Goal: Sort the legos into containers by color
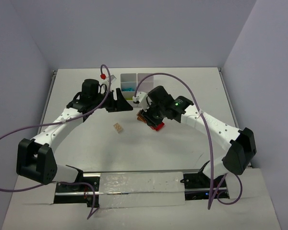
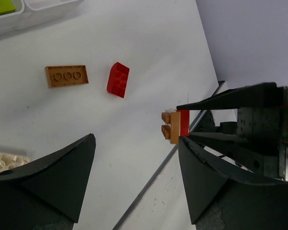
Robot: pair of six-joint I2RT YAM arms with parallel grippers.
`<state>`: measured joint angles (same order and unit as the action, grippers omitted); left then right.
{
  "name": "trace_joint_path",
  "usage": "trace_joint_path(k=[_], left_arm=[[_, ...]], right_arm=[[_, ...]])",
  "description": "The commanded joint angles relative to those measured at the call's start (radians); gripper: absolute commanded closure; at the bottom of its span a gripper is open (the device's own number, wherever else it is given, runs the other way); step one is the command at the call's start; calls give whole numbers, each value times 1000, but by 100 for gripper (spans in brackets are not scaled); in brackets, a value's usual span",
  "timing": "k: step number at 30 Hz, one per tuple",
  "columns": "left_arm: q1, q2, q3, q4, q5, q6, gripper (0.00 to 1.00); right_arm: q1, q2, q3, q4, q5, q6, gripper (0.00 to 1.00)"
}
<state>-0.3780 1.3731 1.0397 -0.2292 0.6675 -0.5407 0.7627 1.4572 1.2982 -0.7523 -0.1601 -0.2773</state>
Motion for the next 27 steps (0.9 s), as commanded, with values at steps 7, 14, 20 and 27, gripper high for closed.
trace_joint_path(k=[7, 14, 20, 27], left_arm=[[-64, 41, 71, 5, -4, -18, 24], [-82, 58, 49, 45, 66, -33, 36], [-104, 78, 56, 31, 41, -25, 45], [-114, 102, 68, 33, 43, -34, 62]], right_arm=[[54, 20, 70, -1, 43, 25, 100], [63, 29, 81, 2, 47, 29, 100], [69, 29, 105, 1, 48, 43, 100], [86, 42, 125, -14, 69, 44, 100]])
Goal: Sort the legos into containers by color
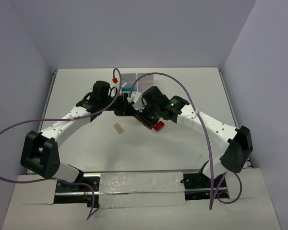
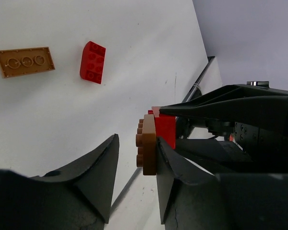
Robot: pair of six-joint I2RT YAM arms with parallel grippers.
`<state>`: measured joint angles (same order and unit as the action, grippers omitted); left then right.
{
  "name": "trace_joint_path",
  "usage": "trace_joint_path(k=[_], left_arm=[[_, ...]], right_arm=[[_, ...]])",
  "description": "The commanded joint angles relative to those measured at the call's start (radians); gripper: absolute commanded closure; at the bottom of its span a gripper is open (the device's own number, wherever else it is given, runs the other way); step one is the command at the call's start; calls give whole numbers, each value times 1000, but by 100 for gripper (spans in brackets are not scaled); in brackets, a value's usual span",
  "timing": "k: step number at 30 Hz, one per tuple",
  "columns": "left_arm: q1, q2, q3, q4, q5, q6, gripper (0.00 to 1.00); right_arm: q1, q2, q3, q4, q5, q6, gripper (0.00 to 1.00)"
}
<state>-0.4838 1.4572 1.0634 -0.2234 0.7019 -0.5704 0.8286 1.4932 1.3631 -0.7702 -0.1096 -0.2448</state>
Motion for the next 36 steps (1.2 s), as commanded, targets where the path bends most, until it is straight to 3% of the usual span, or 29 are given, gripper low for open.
trace_joint_path(k=[1, 4, 7, 12, 15, 17, 22, 27, 32, 36], left_arm=[[-9, 20, 46, 27, 8, -6, 66], [-9, 23, 49, 19, 7, -8, 92], [-3, 22, 52, 1, -11, -3, 100], [30, 2, 37, -40, -108, 37, 100], [85, -17, 30, -107, -279, 99, 100], [117, -26, 25, -122, -320, 127, 100], [227, -60, 23, -139, -346, 172, 100], [258, -102, 52, -154, -359, 223, 100], [260, -133, 53, -145, -392, 242, 100], [264, -139, 48, -132, -409, 240, 100]], right_arm=[[22, 8, 60, 3, 23, 12, 100], [26, 9, 59, 8, 34, 12, 100], [24, 7, 58, 9, 51, 11, 100], [24, -20, 44, 9, 68, 2, 100], [13, -39, 37, 19, 70, -10, 100], [-7, -46, 36, 42, 68, -9, 100], [-128, -42, 21, 242, 80, 66, 100], [-257, 86, 153, 451, 161, 213, 100], [-275, 209, 238, 614, 388, 386, 100], [-277, 335, 329, 674, 467, 455, 100]])
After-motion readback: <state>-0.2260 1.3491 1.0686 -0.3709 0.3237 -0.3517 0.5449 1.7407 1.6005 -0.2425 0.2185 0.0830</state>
